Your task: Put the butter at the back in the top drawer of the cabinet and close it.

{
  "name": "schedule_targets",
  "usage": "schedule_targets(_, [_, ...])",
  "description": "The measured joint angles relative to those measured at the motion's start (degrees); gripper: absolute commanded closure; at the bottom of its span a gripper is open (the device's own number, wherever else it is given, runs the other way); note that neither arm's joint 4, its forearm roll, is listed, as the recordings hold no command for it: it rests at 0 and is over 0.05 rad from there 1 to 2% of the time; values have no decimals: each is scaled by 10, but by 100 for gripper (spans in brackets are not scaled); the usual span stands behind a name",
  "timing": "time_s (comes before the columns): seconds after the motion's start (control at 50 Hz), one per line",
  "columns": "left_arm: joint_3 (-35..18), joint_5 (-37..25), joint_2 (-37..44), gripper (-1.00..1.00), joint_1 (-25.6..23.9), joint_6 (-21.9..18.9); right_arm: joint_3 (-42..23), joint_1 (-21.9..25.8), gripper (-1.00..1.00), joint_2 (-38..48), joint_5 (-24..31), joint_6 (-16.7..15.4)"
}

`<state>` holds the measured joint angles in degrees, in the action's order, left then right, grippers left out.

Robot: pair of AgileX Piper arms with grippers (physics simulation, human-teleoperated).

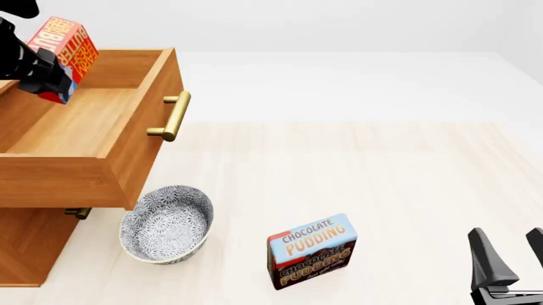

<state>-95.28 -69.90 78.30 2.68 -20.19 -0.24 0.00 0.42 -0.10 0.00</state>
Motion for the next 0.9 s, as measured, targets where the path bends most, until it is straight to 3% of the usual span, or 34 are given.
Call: schedule_targets(0.9, [16, 12, 46, 100, 18, -13, 0, 0, -100, 0, 0, 0])
